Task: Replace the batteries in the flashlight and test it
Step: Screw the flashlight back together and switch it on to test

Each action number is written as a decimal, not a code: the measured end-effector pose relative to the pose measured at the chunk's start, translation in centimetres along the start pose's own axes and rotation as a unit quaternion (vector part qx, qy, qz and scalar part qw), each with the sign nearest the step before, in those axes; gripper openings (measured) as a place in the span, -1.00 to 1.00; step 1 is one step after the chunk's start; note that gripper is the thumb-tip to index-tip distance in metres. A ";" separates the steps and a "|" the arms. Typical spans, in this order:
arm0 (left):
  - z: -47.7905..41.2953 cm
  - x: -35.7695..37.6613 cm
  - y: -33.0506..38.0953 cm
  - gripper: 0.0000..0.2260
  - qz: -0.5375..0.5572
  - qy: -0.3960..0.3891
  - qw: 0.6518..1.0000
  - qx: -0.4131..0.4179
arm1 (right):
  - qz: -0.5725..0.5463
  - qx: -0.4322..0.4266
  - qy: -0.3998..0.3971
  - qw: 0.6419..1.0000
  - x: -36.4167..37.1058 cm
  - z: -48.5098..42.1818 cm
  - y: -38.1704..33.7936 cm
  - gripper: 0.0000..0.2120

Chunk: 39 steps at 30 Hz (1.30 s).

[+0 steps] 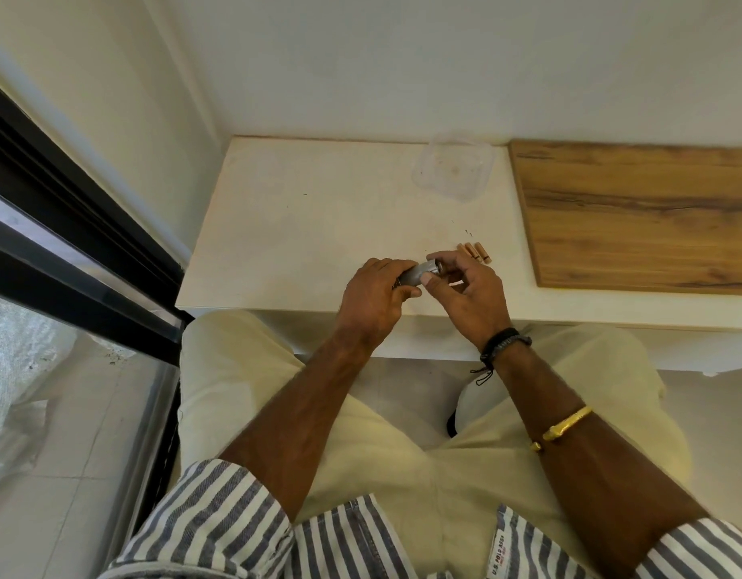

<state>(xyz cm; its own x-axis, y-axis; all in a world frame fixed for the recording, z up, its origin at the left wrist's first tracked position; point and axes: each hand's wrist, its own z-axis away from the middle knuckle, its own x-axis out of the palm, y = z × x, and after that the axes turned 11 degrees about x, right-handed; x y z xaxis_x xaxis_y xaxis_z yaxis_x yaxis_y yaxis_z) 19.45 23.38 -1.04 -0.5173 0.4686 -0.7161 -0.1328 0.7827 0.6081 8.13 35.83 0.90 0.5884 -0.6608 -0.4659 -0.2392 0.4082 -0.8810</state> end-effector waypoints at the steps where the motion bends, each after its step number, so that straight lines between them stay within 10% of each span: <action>1: 0.0 0.0 0.0 -0.70 0.004 0.005 1.000 0.000 | -0.024 0.015 0.004 1.000 0.2 0.0 -0.1 -0.79; 6: 0.0 0.1 0.5 -0.62 0.054 0.063 0.997 -0.007 | -0.245 0.141 0.014 0.959 1.6 0.1 -0.3 -0.85; 11: -0.2 0.0 0.6 -0.67 0.142 0.136 0.973 -0.125 | -0.568 0.281 0.008 0.773 2.0 -0.6 -0.4 -0.74; 16: -0.9 -0.9 0.2 -0.27 0.495 0.133 0.796 -0.321 | -0.680 0.318 -0.022 0.660 1.1 -0.8 0.0 -0.76; 24: -0.7 -1.3 -0.7 -0.03 0.689 0.148 0.631 -0.324 | -0.764 0.244 -0.081 0.592 -0.3 -0.8 0.7 -0.77; 39: -0.4 -1.6 -1.2 0.03 0.715 0.134 0.616 -0.302 | -0.784 0.223 -0.069 0.576 -0.4 -0.8 0.1 -0.81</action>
<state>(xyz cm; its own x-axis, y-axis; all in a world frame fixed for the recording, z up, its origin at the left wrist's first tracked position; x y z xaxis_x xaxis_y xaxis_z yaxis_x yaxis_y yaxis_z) 20.05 21.49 -0.51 -0.5810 0.3534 0.7332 0.3730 -0.6850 0.6258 7.26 35.56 0.94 -0.1254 -0.3944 0.9104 0.8735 -0.4790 -0.0872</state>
